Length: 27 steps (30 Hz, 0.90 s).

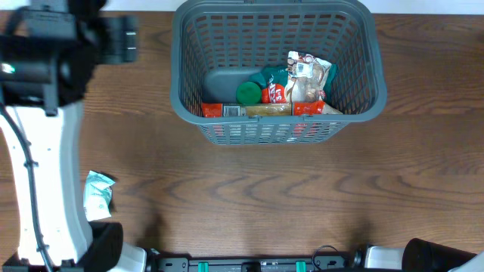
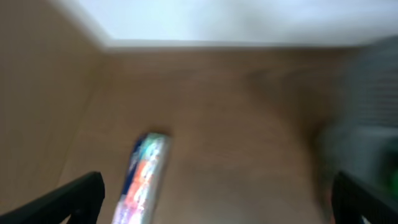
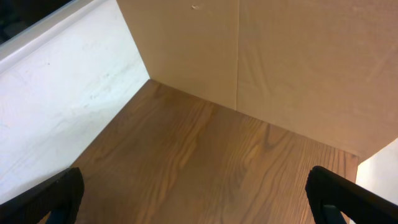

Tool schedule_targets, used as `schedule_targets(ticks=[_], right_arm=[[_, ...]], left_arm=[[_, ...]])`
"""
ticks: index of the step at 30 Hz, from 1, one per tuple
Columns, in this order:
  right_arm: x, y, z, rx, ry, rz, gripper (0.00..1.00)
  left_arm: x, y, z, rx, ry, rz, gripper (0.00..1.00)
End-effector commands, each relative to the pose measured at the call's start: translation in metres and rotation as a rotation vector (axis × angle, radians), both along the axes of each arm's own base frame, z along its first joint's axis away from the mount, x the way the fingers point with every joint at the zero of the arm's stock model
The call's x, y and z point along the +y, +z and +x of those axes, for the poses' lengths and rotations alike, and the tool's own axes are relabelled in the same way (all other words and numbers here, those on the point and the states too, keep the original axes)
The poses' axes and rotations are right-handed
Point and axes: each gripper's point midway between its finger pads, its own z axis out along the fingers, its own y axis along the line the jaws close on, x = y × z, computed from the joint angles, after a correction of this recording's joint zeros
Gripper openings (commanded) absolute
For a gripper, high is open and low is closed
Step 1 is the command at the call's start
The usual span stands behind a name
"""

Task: Pack container
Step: 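Open the left gripper and move it back toward the tissue box, then grasp the blue-white tissue box with the left gripper and lift it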

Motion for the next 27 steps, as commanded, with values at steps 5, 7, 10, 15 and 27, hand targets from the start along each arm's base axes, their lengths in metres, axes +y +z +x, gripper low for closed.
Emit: schedule_targets(ticks=[5,7,10,15,27], right_arm=[[-0.004,-0.001,-0.002,-0.002,-0.024,0.001,0.99],[-0.004,-0.001,-0.002,-0.002,-0.024,0.001,0.99],[-0.004,0.0,-0.002,-0.003,-0.024,0.001,0.99],[-0.004,0.0,-0.002,-0.003,-0.024,0.001,0.99],[-0.004,0.0,-0.002,-0.003,-0.024,0.001,0.99]], left_arm=[[0.124,-0.043,-0.027,0.119,0.432,-0.051,1.0],[0.146,-0.054,-0.032,0.152,0.481,-0.07,0.94],[0.175,-0.077,-0.038,0.212,0.541,-0.103,0.92],[0.202,-0.127,-0.038,0.338,0.559,-0.181,0.92],[0.196,-0.266,0.004,0.619,0.192,-0.331,0.93]])
